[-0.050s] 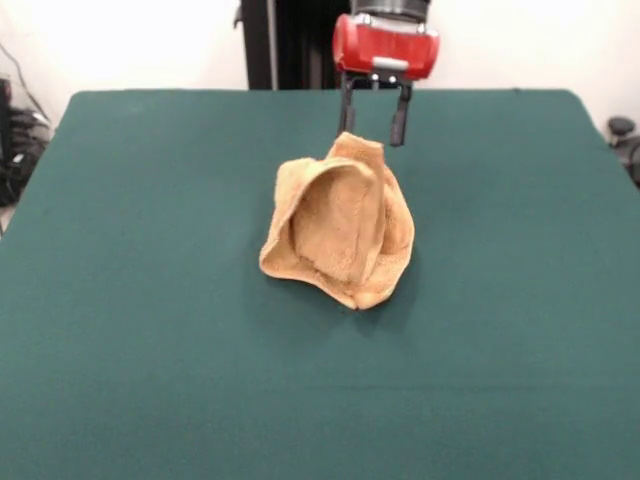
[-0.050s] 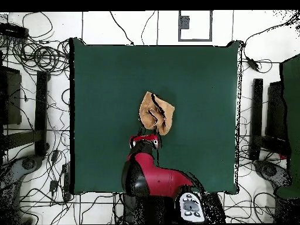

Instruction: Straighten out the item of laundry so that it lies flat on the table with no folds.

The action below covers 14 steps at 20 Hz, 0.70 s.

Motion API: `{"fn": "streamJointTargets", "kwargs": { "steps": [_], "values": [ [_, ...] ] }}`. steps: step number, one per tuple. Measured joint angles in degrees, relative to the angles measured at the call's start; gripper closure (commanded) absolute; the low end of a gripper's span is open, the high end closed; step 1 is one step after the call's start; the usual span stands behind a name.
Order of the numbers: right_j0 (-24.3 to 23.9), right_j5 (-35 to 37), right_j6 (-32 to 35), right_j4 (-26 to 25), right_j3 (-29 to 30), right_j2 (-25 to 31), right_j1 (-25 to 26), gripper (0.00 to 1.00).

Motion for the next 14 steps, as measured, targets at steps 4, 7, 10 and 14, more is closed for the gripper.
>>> {"fn": "streamJointTargets", "kwargs": {
  "steps": [4,7,10,14],
  "values": [
    [-2.7,-0.01,0.0,0.01,0.0,-0.01,-0.91,0.0],
    [-4.74,-0.01,0.0,0.01,0.0,-0.01,-1.18,0.0],
    [-5.49,-0.02,0.0,0.01,0.0,-0.01,-1.17,0.0],
    [-6.18,-0.31,0.0,-0.01,0.01,0.0,-1.08,0.0]
  ]
}}
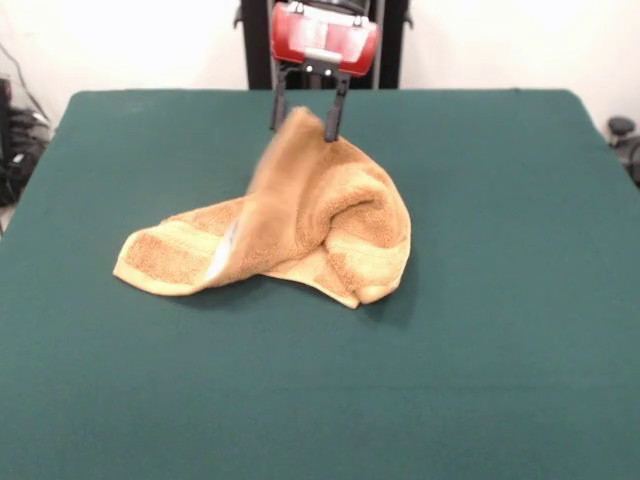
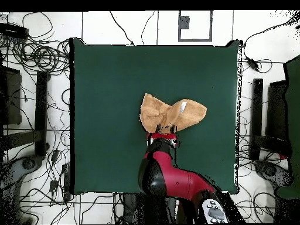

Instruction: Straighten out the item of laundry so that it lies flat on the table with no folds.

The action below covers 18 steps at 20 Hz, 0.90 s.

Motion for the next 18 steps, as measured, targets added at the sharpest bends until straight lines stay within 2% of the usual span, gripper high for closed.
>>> {"fn": "streamJointTargets", "kwargs": {
  "steps": [18],
  "values": [
    [-0.36,-4.11,0.01,-0.01,0.0,0.24,0.17,0.0]
  ]
}}
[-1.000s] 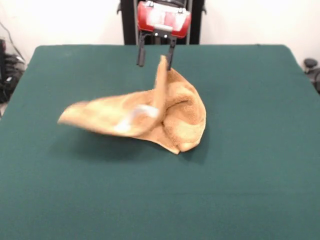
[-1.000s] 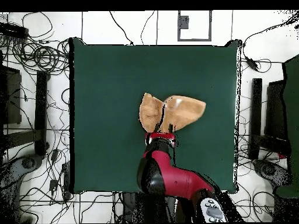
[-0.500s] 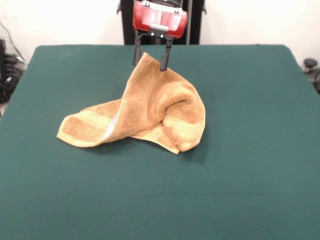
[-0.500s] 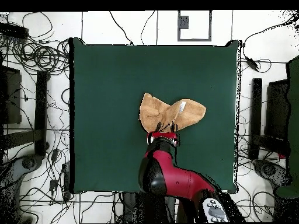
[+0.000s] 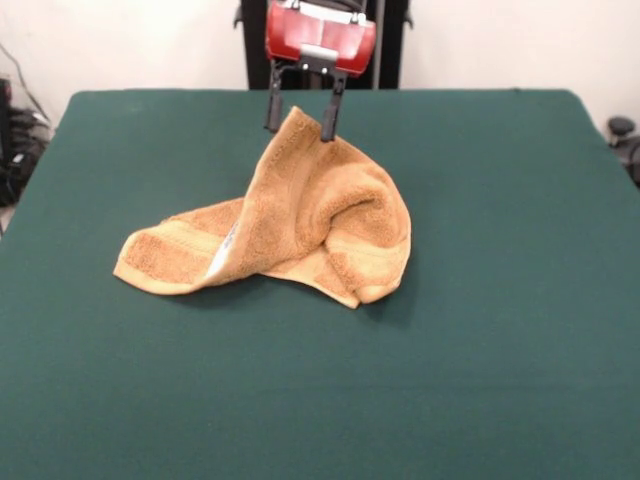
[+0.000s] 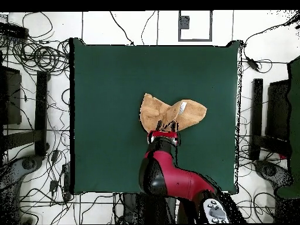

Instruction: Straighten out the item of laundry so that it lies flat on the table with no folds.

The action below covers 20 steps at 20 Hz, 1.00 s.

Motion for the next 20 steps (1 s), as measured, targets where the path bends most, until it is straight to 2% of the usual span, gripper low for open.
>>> {"fn": "streamJointTargets", "kwargs": {
  "steps": [20],
  "values": [
    [-0.74,-0.61,4.15,0.0,0.93,1.96,0.01,0.0]
  ]
}}
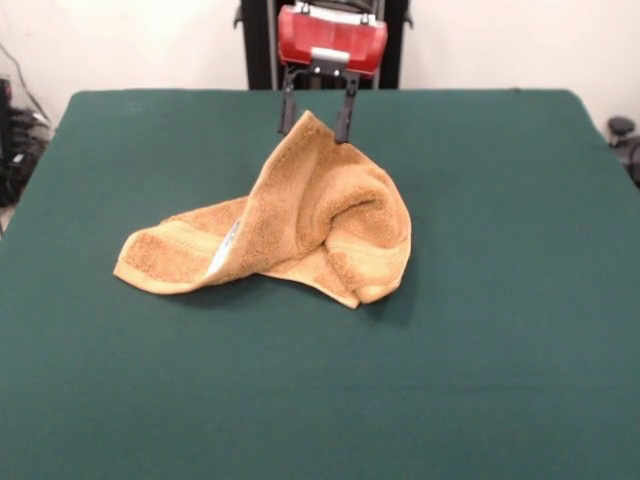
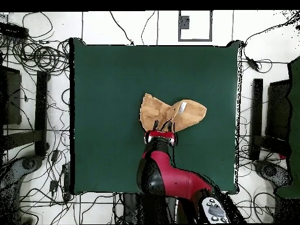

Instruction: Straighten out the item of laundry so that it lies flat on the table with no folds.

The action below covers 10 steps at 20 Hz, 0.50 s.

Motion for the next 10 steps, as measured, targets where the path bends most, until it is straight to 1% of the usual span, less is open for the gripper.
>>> {"fn": "streamJointTargets", "kwargs": {
  "steps": [10],
  "values": [
    [0.05,-1.8,1.22,0.01,0.42,0.01,0.07,0.0]
  ]
}}
